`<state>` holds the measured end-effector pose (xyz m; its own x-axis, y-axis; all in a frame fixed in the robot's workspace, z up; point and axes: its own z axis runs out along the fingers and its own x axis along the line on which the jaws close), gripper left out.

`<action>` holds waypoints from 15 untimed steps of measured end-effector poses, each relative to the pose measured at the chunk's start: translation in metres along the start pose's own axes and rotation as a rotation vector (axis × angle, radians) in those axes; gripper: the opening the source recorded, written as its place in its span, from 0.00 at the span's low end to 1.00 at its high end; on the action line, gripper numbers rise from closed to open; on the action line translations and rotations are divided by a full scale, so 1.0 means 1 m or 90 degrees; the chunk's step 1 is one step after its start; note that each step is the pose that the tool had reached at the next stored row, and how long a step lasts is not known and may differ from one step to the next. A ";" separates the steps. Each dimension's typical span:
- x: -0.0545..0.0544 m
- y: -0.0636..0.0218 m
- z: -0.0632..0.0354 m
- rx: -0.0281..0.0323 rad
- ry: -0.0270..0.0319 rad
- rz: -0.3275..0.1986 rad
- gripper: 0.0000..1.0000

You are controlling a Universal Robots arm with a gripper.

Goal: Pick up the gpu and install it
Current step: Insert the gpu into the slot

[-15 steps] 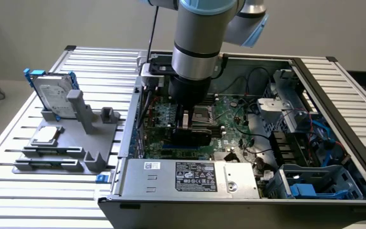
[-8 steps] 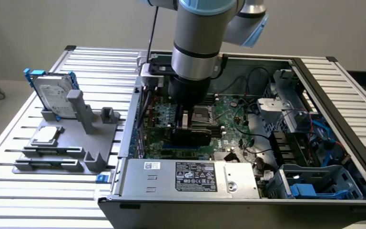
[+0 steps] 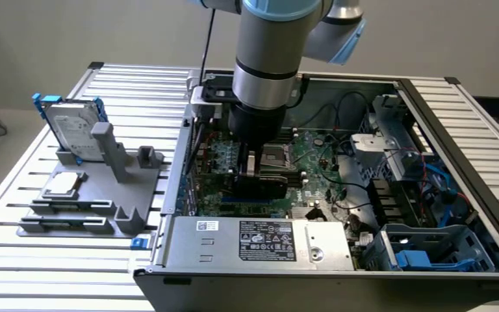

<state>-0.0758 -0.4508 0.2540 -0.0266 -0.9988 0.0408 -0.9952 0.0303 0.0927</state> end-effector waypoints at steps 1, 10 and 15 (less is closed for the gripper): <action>0.000 0.0000 0.0000 0.0000 0.0000 0.000 0.26; 0.000 -0.0002 0.0009 -0.0001 0.0002 0.000 0.26; 0.000 -0.0003 0.0012 0.0000 0.0000 0.000 0.26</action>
<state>-0.0757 -0.4508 0.2528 -0.0268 -0.9988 0.0409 -0.9952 0.0305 0.0927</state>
